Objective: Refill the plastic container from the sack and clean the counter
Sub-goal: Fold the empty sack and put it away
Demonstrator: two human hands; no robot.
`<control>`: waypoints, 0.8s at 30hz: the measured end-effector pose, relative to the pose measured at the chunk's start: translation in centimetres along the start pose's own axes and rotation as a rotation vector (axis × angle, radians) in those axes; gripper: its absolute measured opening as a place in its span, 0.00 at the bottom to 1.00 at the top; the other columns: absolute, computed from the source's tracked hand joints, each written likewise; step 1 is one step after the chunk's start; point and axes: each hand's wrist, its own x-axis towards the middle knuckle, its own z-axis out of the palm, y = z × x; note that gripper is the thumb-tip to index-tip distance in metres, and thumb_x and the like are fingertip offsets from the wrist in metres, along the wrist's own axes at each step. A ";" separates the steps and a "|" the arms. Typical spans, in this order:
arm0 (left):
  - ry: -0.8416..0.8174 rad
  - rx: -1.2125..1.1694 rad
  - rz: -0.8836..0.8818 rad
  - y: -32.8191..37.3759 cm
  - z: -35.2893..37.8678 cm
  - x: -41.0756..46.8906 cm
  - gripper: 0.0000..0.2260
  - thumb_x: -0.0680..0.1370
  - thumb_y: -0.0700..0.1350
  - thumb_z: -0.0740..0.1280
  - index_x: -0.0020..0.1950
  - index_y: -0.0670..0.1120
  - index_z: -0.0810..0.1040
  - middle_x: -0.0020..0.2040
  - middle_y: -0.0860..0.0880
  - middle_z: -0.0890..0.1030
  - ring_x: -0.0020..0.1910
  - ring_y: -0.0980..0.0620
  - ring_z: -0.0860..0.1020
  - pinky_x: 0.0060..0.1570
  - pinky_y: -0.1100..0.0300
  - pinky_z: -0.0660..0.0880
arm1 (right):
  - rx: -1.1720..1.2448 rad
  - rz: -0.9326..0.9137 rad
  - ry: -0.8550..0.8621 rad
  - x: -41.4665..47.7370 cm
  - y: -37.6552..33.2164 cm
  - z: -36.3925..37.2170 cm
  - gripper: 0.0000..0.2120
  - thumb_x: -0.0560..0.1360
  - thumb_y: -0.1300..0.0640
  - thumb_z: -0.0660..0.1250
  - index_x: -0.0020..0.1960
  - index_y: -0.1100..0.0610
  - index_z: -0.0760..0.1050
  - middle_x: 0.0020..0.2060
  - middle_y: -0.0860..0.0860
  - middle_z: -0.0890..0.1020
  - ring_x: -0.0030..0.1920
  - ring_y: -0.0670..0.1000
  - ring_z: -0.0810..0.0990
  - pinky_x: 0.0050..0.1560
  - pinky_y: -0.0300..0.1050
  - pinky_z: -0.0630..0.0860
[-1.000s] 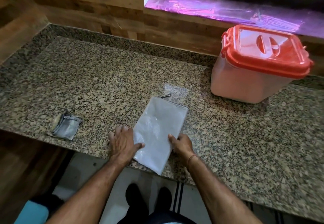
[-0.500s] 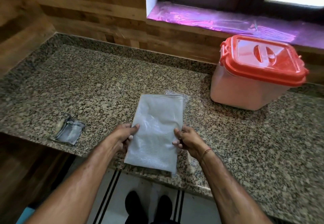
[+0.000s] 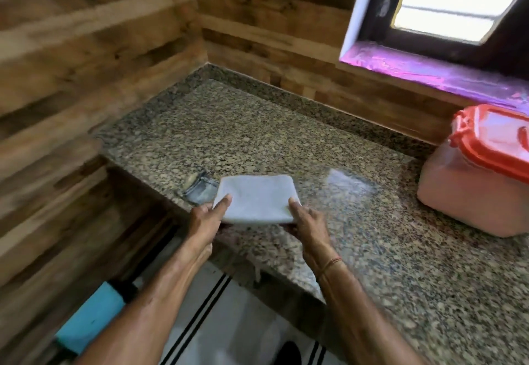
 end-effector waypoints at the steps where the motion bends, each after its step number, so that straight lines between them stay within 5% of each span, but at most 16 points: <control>1: 0.035 -0.006 0.021 0.0 -2.0 -0.4 0.09 0.77 0.46 0.74 0.44 0.40 0.83 0.33 0.50 0.85 0.32 0.53 0.81 0.30 0.66 0.75 | -0.014 -0.014 -0.036 -0.8 0.5 1.5 0.17 0.78 0.52 0.72 0.47 0.68 0.79 0.45 0.64 0.84 0.44 0.56 0.84 0.42 0.47 0.84; 4: 0.118 0.008 0.038 -0.6 -8.4 -1.9 0.03 0.75 0.39 0.75 0.44 0.42 0.82 0.34 0.51 0.84 0.36 0.51 0.80 0.32 0.65 0.75 | -0.065 0.000 -0.118 -3.4 2.5 6.3 0.16 0.74 0.56 0.76 0.34 0.56 0.70 0.39 0.60 0.79 0.43 0.56 0.83 0.42 0.47 0.81; 7: 0.203 0.012 0.051 -2.5 -16.3 -3.4 0.10 0.73 0.36 0.75 0.45 0.44 0.75 0.42 0.47 0.81 0.39 0.50 0.77 0.36 0.59 0.73 | -0.163 0.020 -0.154 -6.5 5.7 11.9 0.16 0.63 0.52 0.80 0.32 0.51 0.72 0.37 0.60 0.78 0.38 0.55 0.79 0.40 0.51 0.77; 11: 0.265 -0.152 -0.066 -5.3 -26.3 -6.1 0.40 0.72 0.32 0.76 0.78 0.48 0.61 0.64 0.49 0.74 0.60 0.48 0.76 0.62 0.51 0.75 | -0.176 0.164 -0.355 -10.5 9.8 18.5 0.20 0.68 0.62 0.77 0.59 0.61 0.78 0.51 0.62 0.85 0.46 0.59 0.83 0.45 0.56 0.84; 13: 0.247 -0.222 -0.117 -7.0 -31.4 -7.4 0.40 0.71 0.31 0.76 0.79 0.46 0.62 0.69 0.47 0.73 0.64 0.46 0.75 0.68 0.46 0.72 | -0.266 0.223 -0.452 -12.3 11.9 21.7 0.15 0.74 0.61 0.75 0.61 0.59 0.80 0.54 0.63 0.85 0.49 0.60 0.84 0.55 0.64 0.82; 16: 0.219 -0.229 -0.198 -9.6 -37.3 -8.9 0.26 0.65 0.34 0.79 0.62 0.43 0.78 0.63 0.37 0.82 0.56 0.40 0.82 0.55 0.48 0.81 | -0.385 0.266 -0.504 -14.4 15.1 26.1 0.15 0.75 0.48 0.74 0.53 0.58 0.84 0.54 0.64 0.85 0.51 0.60 0.83 0.58 0.64 0.81; 20: 0.370 -0.357 -0.230 -10.9 -41.8 -10.4 0.12 0.78 0.47 0.73 0.60 0.45 0.82 0.46 0.49 0.88 0.44 0.48 0.85 0.38 0.57 0.81 | -0.568 0.245 -0.550 -15.9 18.5 30.7 0.16 0.78 0.45 0.71 0.52 0.59 0.82 0.53 0.61 0.84 0.50 0.56 0.82 0.37 0.46 0.82; 24: 0.500 -0.362 -0.279 -12.0 -45.4 -11.8 0.12 0.78 0.50 0.73 0.55 0.43 0.84 0.43 0.50 0.88 0.40 0.51 0.86 0.31 0.62 0.79 | -0.706 0.199 -0.596 -16.0 21.8 35.2 0.19 0.79 0.50 0.70 0.54 0.68 0.78 0.55 0.66 0.82 0.48 0.56 0.80 0.46 0.56 0.84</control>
